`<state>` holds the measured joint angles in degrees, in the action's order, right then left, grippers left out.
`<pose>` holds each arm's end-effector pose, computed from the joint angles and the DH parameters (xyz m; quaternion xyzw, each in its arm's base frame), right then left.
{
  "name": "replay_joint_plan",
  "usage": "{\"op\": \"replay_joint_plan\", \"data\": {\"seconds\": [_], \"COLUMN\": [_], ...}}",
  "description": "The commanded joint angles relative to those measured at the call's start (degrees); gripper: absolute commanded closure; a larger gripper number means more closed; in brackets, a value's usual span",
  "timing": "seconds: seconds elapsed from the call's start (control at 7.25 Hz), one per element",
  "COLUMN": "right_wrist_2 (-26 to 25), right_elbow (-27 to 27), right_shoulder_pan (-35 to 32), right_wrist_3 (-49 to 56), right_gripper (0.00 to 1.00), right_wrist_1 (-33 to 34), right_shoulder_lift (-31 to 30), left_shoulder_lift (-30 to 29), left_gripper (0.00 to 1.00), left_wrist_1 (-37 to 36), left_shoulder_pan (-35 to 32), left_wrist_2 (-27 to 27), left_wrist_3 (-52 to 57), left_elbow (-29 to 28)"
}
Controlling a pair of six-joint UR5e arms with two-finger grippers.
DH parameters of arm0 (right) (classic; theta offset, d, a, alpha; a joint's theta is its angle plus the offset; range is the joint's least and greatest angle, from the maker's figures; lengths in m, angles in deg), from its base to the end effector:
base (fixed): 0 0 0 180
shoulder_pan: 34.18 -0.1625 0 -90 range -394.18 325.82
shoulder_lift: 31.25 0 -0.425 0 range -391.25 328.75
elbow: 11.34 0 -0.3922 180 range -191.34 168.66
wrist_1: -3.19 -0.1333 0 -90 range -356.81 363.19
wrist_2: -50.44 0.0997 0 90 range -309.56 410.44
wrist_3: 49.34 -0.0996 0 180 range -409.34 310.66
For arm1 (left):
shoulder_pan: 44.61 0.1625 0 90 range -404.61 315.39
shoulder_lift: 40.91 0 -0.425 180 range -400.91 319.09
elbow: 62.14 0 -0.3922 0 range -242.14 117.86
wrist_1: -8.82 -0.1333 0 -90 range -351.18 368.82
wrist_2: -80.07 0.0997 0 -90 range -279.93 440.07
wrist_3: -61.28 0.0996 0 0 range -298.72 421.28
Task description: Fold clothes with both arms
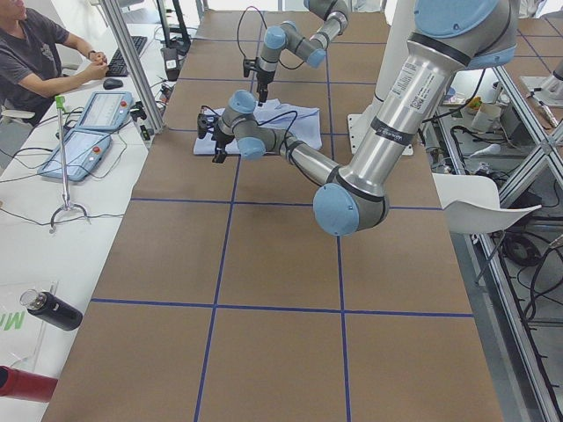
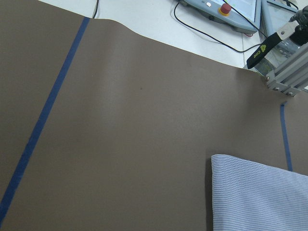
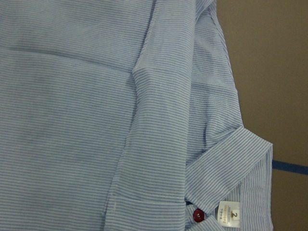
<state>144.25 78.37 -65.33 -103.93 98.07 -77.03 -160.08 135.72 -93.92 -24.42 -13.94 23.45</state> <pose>-0.5497 -0.4803 0.2094 0.1571 -0.2964 -0.0461 0.9409 0.3713 -0.5980 0.3274 0.1780 0.4884 -0.1911 0.8326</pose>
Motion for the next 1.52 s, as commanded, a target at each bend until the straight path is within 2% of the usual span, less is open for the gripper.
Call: {"op": "replay_joint_plan", "data": {"seconds": [0.0,0.14,0.28,1.38], "right_wrist_2": [-3.11,-3.20,-3.11,-2.84], "right_elbow": [-4.69,-8.81,-9.46,-10.52], "right_shoulder_pan": [2.75,3.89,4.34,4.69], "right_wrist_3": [2.02,1.85,1.94,2.47], "right_gripper": [0.01,0.00,0.01,0.00], "right_wrist_1": [3.30,3.30,3.38,5.41], "right_shoulder_lift": [4.70,7.26,7.11,5.53], "left_shoulder_lift": [0.25,0.25,0.25,0.17], "left_gripper": [0.00,0.00,0.00,0.00], "left_wrist_1": [0.10,0.10,0.10,0.72], "left_shoulder_pan": [-0.08,0.01,0.01,0.53], "left_wrist_2": [-0.28,-0.28,-0.28,-0.19], "left_wrist_3": [-0.10,-0.37,-0.46,-2.30], "left_elbow": [-0.07,-0.08,-0.16,-0.25]}}
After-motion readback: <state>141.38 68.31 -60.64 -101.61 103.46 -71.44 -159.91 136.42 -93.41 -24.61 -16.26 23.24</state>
